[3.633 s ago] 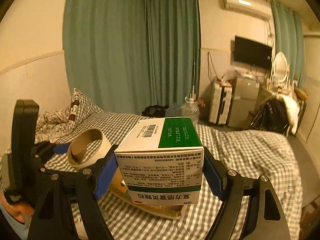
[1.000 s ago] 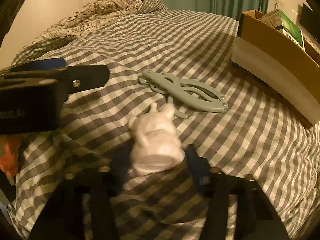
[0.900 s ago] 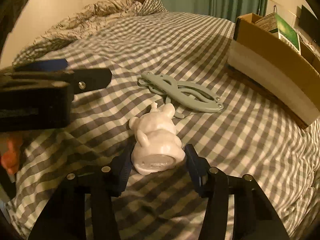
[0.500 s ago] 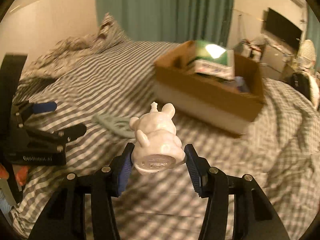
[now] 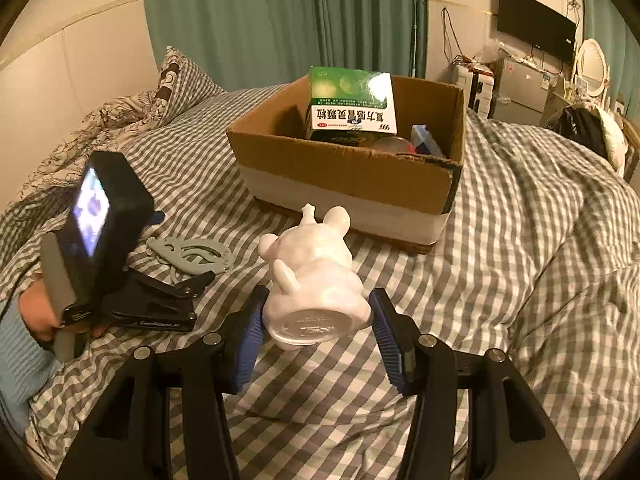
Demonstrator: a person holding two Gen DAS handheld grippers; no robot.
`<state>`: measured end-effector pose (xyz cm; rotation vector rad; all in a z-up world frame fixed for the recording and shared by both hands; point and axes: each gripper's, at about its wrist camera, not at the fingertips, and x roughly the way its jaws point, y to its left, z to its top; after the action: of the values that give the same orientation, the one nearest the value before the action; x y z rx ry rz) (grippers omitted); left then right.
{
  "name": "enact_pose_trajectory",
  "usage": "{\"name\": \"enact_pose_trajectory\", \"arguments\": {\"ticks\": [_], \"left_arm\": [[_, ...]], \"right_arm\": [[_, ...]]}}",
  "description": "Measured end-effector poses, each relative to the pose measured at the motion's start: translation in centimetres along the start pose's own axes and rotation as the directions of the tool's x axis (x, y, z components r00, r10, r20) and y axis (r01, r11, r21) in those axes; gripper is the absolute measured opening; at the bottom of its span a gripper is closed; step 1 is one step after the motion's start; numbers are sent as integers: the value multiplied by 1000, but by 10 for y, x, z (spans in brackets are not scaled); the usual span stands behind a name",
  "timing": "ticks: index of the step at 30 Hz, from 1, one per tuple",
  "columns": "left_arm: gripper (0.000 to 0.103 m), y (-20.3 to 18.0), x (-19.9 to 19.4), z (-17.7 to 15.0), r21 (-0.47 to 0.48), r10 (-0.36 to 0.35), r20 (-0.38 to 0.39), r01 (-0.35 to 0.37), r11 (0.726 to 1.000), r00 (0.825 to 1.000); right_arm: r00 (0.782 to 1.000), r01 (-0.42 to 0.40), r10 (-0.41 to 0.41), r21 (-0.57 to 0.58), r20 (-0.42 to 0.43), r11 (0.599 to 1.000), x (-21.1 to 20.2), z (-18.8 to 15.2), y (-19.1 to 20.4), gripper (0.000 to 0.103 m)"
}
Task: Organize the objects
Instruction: 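Grasp the grey clip with the left tool while the right grasps the white figurine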
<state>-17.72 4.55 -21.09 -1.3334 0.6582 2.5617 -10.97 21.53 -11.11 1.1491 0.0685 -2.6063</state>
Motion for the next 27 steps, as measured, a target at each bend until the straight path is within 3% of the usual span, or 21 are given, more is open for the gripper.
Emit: {"name": "enact_pose_trajectory", "arguments": {"ticks": [7, 11, 16, 21, 27], "left_arm": [[102, 9, 28, 2, -65, -80, -67, 76, 995, 995], [78, 11, 23, 0, -78, -147, -77, 141, 987, 986], [77, 2, 5, -8, -23, -137, -88, 135, 991, 987], [77, 10, -19, -17, -105, -230, -81, 222, 969, 970], [77, 6, -56, -23, -161, -273, -32, 265, 951, 961]], "right_arm": [[1000, -7, 7, 13, -24, 1000, 7, -7, -1, 51], [1000, -7, 7, 14, -22, 1000, 5, -8, -2, 51], [1000, -22, 22, 24, -7, 999, -5, -11, 1, 51], [1000, -28, 28, 21, 8, 999, -21, -15, 10, 51], [999, -19, 18, 16, 39, 1000, -45, -13, 18, 51]]}}
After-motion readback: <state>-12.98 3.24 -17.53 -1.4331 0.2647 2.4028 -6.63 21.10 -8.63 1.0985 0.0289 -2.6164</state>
